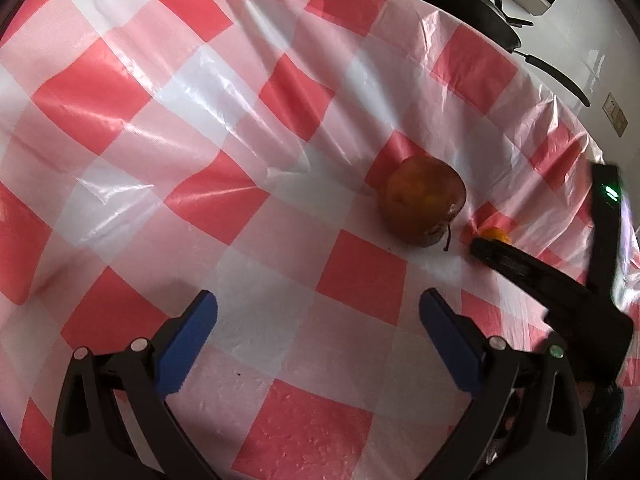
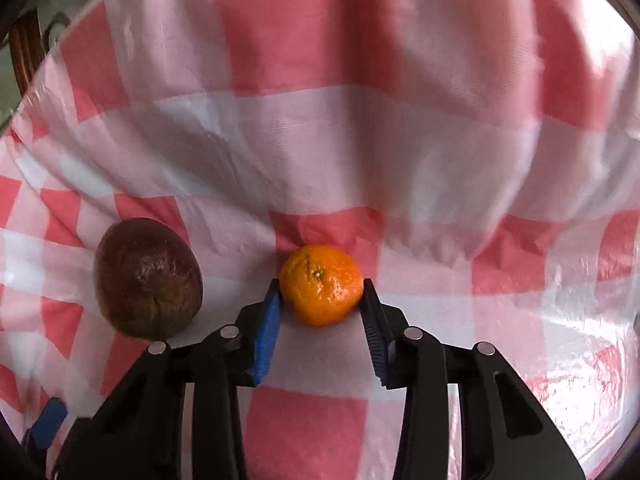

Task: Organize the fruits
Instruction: 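Grasp the last mandarin with the right tool, then grasp the red apple with the left tool, then carry the apple in the left tool over the box while the right tool carries the mandarin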

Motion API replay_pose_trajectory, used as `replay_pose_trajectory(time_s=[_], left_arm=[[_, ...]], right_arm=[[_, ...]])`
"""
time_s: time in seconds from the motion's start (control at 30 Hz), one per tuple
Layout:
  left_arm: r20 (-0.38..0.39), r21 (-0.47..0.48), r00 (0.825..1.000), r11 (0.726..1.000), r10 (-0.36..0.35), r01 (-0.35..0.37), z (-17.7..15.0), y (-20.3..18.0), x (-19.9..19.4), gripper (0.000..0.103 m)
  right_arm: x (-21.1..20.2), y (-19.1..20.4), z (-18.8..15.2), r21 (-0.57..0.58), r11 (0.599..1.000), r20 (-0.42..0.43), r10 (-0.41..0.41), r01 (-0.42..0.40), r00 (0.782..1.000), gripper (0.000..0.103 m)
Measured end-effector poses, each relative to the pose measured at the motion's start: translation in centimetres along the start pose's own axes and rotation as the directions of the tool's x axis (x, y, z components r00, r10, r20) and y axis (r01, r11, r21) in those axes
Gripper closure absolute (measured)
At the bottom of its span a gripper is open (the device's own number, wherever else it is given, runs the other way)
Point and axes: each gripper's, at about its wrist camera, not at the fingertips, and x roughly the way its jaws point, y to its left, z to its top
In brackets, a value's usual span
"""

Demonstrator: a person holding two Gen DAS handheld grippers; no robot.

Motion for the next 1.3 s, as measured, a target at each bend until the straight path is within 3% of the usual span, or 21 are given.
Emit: replay_pose_trajectory(time_s=[0.2,0.3,0.37,0.5,0.63,0.73,0.83,0.9,1.0,1.03,1.2,1.3], left_arm=[[-0.009,0.006,1.000,1.000,0.008,-0.008,-0.1,-0.1,0.2,0.002],[-0.018,0.019,1.000,1.000,0.020,-0.020,-0.1,-0.4,0.3,0.002],[-0.031,0.046,0.999,0.998,0.038,-0.037,-0.1,-0.9,0.6,0.002],[-0.083,0.191,0.988,0.975,0.130,-0.113,-0.4,-2.7,1.4,0.002],[-0.046,0.223,0.995,0.972,0.086,-0.073,0.6,-4.6,1.2,0.002],[-0.004,0.303,0.996,0.950,0.085,-0.080,2.5,-6.9,2.1,0.002],[-0.061,0.386,0.998,0.923,0.022,0.004,3.9,-8.7,4.6,0.003],[-0.074,0.426,0.997,0.905,0.016,0.017,4.4,-9.1,5.8,0.008],[-0.089,0.500,0.996,0.866,0.018,0.029,4.9,-9.5,7.1,0.024],[-0.092,0.512,0.996,0.858,0.016,0.034,5.0,-9.6,7.4,0.034],[-0.092,0.538,0.996,0.842,0.005,0.046,5.2,-9.5,7.9,0.038],[-0.072,0.514,0.997,0.857,0.014,0.025,4.5,-9.3,7.2,0.039]], right_arm=[[-4.9,-5.8,-3.9,0.195,0.969,0.109,0.130,-0.149,0.986,0.065],[-6.1,-7.6,-5.0,0.244,0.956,0.157,0.128,-0.164,0.979,0.065],[-6.6,-8.0,-5.2,0.247,0.950,0.194,0.147,-0.193,0.970,0.065],[-6.8,-7.4,-4.5,0.281,0.935,0.216,0.159,-0.217,0.963,0.065],[-7.0,-7.5,-4.1,0.297,0.927,0.214,0.168,-0.228,0.962,0.065],[-7.1,-7.3,-4.1,0.287,0.930,0.217,0.170,-0.229,0.961,0.064],[-7.0,-7.2,-4.1,0.288,0.928,0.218,0.177,-0.236,0.960,0.064],[-6.9,-7.3,-4.1,0.292,0.926,0.217,0.179,-0.239,0.960,0.064],[-6.7,-6.9,-4.0,0.281,0.930,0.217,0.177,-0.235,0.960,0.064],[-6.7,-6.7,-4.0,0.274,0.933,0.216,0.177,-0.234,0.960,0.064],[-6.7,-6.6,-4.0,0.274,0.933,0.214,0.176,-0.232,0.961,0.064],[-6.8,-6.7,-4.1,0.276,0.932,0.217,0.176,-0.233,0.960,0.064]])
